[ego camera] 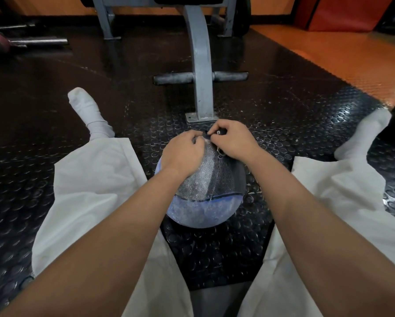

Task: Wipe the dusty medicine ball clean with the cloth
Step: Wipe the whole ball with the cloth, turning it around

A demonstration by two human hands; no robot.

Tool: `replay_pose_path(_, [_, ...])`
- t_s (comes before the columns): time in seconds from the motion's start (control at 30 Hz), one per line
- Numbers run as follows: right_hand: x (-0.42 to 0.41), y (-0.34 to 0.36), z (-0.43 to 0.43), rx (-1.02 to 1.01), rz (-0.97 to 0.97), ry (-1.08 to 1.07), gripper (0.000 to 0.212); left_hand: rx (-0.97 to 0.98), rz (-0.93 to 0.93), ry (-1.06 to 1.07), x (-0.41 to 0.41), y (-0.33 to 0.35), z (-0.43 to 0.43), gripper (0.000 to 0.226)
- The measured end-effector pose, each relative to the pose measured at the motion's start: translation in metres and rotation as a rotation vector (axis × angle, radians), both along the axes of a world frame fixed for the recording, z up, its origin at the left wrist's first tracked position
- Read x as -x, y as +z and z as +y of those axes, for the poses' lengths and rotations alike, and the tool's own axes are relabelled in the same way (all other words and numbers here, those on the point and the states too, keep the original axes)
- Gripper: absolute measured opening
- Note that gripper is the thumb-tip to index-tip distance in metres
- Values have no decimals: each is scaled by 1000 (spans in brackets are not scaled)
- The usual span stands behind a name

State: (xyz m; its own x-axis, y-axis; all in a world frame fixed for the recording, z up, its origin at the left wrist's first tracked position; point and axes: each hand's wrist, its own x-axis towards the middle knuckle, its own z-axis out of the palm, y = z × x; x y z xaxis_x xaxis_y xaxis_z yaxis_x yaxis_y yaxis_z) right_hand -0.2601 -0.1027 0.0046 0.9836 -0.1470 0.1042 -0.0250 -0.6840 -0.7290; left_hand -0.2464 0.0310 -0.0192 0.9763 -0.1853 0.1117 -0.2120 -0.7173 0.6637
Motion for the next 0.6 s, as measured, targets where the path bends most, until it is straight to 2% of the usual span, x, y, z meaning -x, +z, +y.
replay_pose_path(0.1, [23, -13, -1, -92, -97, -34, 14, 14, 48, 7, -5, 3, -2, 37])
replay_pose_path(0.3, [65, -24, -4, -28, -204, 14, 24, 9, 55, -11, -3, 4, -4, 36])
replay_pose_path(0.6, [-6, 6, 4, 52, -8, 22, 25, 25, 46, 10, -1, 0, 1, 37])
